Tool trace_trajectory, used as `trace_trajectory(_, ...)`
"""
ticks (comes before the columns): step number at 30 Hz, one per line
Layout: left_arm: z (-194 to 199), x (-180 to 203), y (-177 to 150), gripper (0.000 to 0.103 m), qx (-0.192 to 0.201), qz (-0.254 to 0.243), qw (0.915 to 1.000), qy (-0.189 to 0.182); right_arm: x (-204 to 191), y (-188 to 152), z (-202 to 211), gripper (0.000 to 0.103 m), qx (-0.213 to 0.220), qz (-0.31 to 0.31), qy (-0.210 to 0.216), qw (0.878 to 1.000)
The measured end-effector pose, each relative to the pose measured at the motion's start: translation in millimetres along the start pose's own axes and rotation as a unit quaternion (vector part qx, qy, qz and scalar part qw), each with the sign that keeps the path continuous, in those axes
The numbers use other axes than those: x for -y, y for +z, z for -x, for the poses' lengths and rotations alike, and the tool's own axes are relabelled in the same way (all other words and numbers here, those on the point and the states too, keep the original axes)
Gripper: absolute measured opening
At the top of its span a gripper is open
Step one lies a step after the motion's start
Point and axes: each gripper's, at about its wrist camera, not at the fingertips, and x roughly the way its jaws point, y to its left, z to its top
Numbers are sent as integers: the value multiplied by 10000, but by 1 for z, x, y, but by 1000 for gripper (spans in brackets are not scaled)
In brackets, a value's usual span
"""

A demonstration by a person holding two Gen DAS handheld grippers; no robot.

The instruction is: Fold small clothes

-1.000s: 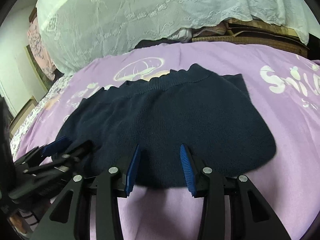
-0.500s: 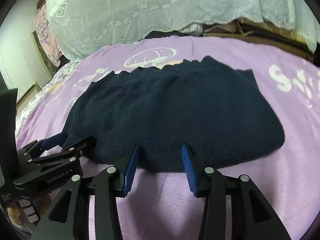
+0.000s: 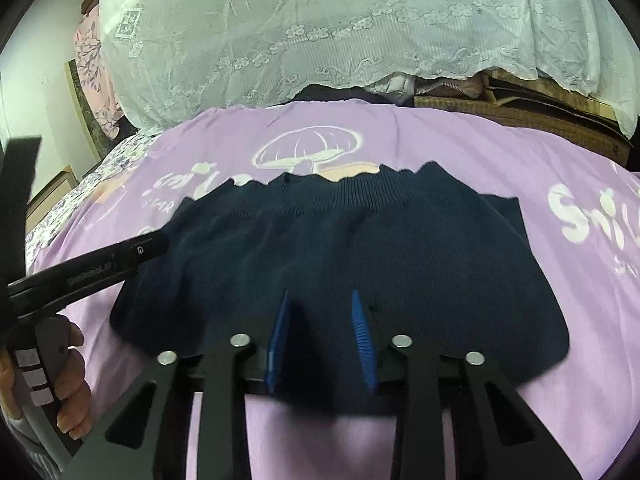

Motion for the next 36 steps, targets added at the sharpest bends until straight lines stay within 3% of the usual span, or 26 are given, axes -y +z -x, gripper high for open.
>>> trace_trajectory(4, -26, -13, -8, 87, -259, 102, 9993, 250, 7, -6, -13, 26, -140, -165, 15, 9998)
trace_trajectory(9, -23, -3, -13, 88, -67, -116, 9987, 497, 13, -8, -16, 26, -175, -347, 185, 9991)
trace_trajectory(16, -8, 0, -18, 87, 141, -198, 9985, 490, 15, -10, -13, 27, -75, -425, 282, 9987)
trace_trajectory(27, 36, 20, -41, 87, 489, -500, 9975, 121, 21, -29, 24, 36, 175, -517, 212, 9983)
trace_trajectory(36, 17, 29, -49, 87, 144, -739, 9969, 215, 26, -33, 11, 40, -74, -634, 306, 9975)
